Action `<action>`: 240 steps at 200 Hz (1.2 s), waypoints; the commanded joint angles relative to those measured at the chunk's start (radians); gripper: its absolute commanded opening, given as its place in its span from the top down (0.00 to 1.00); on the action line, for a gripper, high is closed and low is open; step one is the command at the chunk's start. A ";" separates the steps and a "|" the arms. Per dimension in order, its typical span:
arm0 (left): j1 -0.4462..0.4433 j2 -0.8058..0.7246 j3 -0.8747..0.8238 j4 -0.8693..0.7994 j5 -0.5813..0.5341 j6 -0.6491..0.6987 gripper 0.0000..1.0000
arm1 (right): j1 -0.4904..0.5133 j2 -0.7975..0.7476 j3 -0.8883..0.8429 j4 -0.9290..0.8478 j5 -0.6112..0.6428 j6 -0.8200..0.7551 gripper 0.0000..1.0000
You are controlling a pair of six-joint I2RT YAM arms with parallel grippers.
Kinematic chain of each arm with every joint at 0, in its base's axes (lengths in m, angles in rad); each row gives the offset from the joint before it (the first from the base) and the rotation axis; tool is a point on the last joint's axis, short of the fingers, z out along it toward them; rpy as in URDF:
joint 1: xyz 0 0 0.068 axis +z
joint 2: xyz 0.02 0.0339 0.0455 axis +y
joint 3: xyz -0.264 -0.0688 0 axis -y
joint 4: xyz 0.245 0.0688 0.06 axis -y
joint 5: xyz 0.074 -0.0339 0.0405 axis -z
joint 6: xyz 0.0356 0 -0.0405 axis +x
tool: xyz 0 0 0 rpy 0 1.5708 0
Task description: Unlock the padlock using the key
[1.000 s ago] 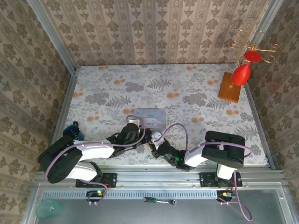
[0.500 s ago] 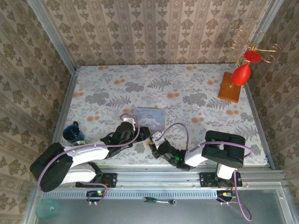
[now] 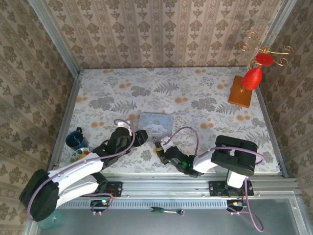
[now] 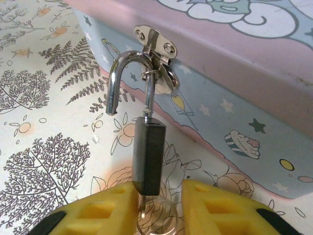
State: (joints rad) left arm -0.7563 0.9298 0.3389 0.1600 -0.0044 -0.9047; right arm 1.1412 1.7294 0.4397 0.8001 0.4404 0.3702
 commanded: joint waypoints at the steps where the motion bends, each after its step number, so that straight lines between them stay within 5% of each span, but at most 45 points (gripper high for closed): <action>1: 0.060 -0.067 0.003 -0.133 -0.001 0.090 0.49 | -0.004 -0.005 0.021 -0.007 -0.028 0.020 0.65; 58: 0.209 -0.112 0.033 -0.229 0.090 0.182 0.48 | -0.037 -0.021 0.010 0.009 -0.087 0.065 0.60; 118: 0.270 -0.058 0.056 -0.210 0.146 0.241 0.46 | -0.139 -0.025 0.006 0.004 -0.234 0.173 0.62; 240: 0.361 0.154 0.145 -0.118 0.257 0.351 0.41 | -0.241 0.002 0.082 -0.068 -0.439 0.308 0.49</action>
State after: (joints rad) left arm -0.4038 1.0534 0.4377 -0.0105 0.1970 -0.5980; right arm 0.9127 1.7210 0.4694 0.8043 0.0460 0.6594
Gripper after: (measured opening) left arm 0.583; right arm 0.512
